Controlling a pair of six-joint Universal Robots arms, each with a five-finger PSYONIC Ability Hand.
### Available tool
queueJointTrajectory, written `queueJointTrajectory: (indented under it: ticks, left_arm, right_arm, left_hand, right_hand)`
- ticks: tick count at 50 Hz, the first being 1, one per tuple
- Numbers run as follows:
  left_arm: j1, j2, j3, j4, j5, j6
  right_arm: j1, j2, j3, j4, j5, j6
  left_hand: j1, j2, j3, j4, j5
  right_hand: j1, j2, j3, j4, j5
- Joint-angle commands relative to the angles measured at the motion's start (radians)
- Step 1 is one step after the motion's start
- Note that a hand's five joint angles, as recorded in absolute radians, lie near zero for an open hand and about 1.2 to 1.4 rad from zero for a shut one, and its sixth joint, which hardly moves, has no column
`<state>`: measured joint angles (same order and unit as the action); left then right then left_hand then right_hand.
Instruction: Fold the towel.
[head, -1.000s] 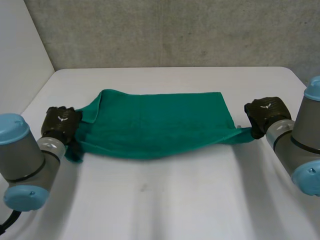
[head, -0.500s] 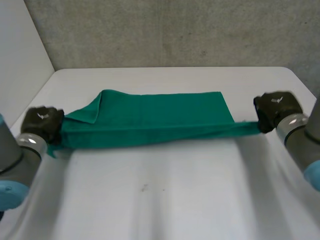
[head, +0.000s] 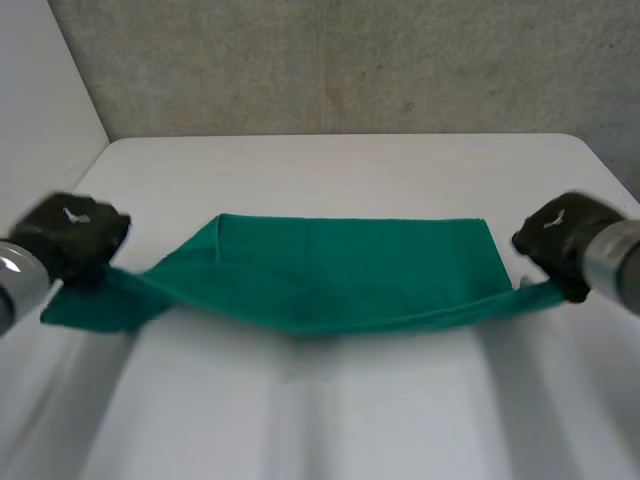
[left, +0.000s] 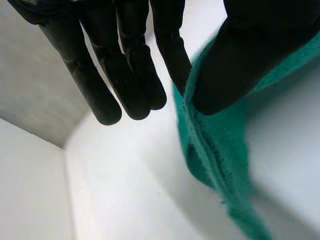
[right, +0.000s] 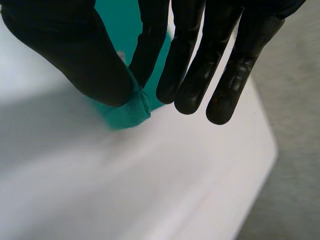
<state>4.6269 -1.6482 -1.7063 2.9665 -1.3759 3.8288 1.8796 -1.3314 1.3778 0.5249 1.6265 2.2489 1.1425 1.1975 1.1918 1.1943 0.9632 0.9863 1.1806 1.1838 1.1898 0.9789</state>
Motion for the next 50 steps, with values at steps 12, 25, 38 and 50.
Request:
queueJointTrajectory:
  ticks: [12,25,38,50]
  left_arm:
    - [-0.140,-0.400,0.758,0.300,-0.161,0.000]
    - [-0.143,-0.257,0.696,0.556,-0.186,-0.198]
    - [-0.112,-0.344,0.229,0.609,-0.172,-0.212]
    - [-0.129,-0.486,0.033,0.692,-0.172,-0.198]
  right_arm:
    - [0.019,0.301,-0.653,-0.471,0.182,0.104]
    - [0.015,0.115,-0.478,-0.671,0.145,0.212]
    - [0.004,0.119,-0.114,-0.669,0.056,0.224]
    - [0.003,0.302,0.016,-0.593,0.064,0.224]
  left_hand:
    - [0.254,0.199,0.204,0.202,0.259]
    - [0.254,0.199,0.204,0.202,0.259]
    - [0.254,0.199,0.204,0.202,0.259]
    - [0.254,0.199,0.204,0.202,0.259]
  right_hand:
    - [0.410,0.216,0.212,0.207,0.243]
    - [0.410,0.216,0.212,0.207,0.243]
    - [0.410,0.216,0.212,0.207,0.243]
    - [0.410,0.216,0.212,0.207,0.243]
